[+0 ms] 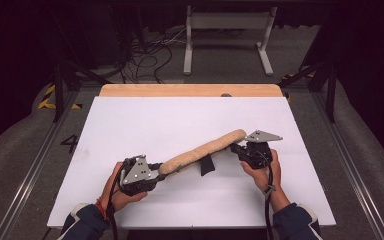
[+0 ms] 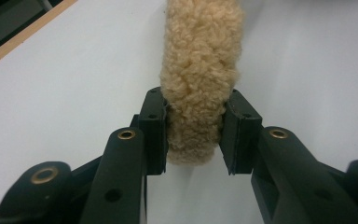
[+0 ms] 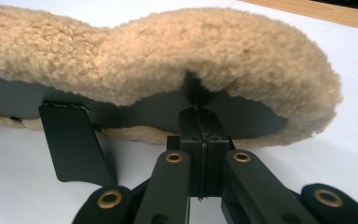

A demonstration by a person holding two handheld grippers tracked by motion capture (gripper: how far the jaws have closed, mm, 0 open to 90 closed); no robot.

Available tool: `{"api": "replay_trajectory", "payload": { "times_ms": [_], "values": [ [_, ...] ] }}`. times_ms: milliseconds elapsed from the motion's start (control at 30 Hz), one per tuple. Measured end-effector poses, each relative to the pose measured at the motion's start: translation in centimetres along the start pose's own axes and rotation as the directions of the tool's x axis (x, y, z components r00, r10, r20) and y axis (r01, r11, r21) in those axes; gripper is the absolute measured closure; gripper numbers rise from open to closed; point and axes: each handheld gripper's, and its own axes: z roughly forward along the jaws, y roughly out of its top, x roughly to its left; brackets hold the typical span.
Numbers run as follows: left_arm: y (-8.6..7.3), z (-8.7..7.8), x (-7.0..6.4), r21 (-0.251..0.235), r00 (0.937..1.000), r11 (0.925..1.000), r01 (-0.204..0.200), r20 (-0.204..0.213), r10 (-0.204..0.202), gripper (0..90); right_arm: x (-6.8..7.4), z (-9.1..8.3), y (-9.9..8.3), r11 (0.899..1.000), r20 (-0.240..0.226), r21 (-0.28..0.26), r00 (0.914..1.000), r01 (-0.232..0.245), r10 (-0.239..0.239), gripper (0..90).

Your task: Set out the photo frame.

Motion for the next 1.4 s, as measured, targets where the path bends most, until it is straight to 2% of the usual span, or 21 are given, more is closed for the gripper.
{"api": "replay_trajectory", "payload": {
  "times_ms": [200, 433, 933, 1133, 1400],
  "values": [
    [0.4, 0.0, -0.9, 0.009, 0.9991, 0.9996, -0.026, 0.032, 0.026, 66.3, 0.0, 0.2, 0.1, 1.000, 0.010, 0.000, 1.0000, 0.000, 0.000, 90.0],
    [0.6, 0.1, -1.3, 0.003, 0.9980, 0.9993, -0.038, 0.050, 0.038, 66.4, 0.0, 0.4, 0.3, 1.000, 0.008, 0.004, 1.0000, -0.003, 0.003, 90.0],
    [1.1, 0.5, -2.5, 0.003, 0.9965, 0.9987, -0.051, 0.066, 0.051, 66.5, -0.3, 1.6, 0.7, 1.000, 0.013, -0.003, 0.9999, -0.006, 0.006, 90.0],
    [1.5, 1.0, -3.1, -0.002, 0.9938, 0.9972, -0.075, 0.082, 0.075, 66.3, -0.6, 2.0, 0.9, 1.000, 0.015, -0.007, 0.9998, -0.010, 0.010, 90.0],
    [1.9, 1.5, -3.8, -0.009, 0.9905, 0.9964, -0.084, 0.108, 0.085, 65.9, -0.6, 2.9, 1.6, 1.000, 0.010, -0.003, 0.9999, -0.007, 0.007, 90.0]
  ]
}}
